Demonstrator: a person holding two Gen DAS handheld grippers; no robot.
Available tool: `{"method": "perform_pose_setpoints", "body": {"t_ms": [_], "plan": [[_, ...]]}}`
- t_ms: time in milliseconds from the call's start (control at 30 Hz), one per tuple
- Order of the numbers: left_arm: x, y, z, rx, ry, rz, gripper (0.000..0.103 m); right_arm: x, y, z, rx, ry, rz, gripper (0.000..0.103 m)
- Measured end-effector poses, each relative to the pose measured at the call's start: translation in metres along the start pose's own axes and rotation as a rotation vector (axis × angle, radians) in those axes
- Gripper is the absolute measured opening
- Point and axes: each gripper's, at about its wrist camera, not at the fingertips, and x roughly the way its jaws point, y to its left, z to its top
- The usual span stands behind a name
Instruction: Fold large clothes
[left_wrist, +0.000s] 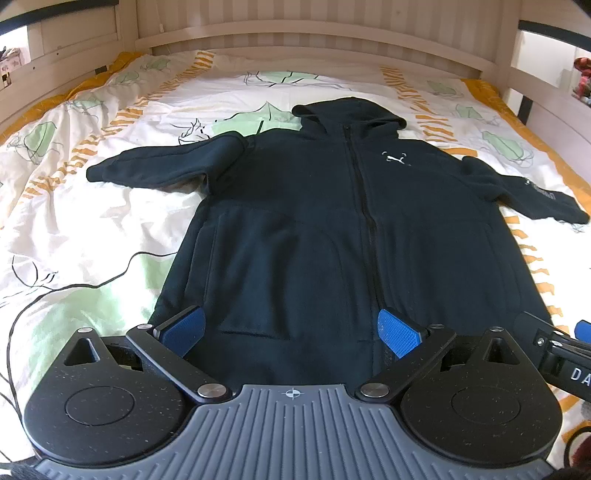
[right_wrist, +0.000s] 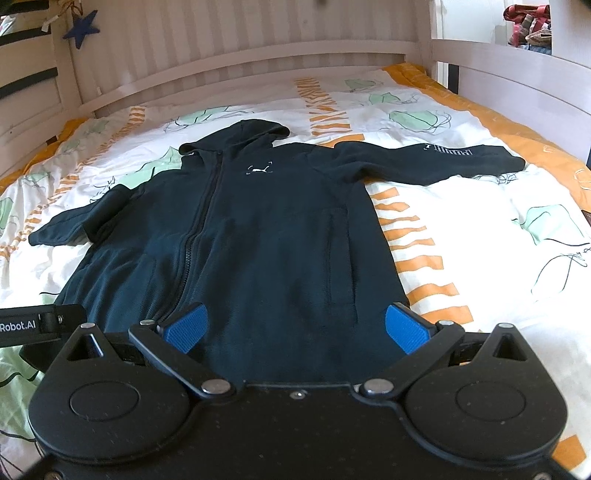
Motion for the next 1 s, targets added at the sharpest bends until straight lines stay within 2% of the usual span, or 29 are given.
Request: {"method": "perform_pose_setpoints", "body": {"t_ms": [733, 1000], "plan": [[0.021, 0.004, 0.008, -0.002, 0.020, -0.030, 0.101, 0.019, 0.005, 0.003, 0.005, 0.023, 0.027, 0.102], [0.027, 0.006, 0.013, -0.002, -0.014, -0.054, 0.101, 0.030, 0.007, 0.005, -0.004, 0.022, 0.027, 0.102]]}}
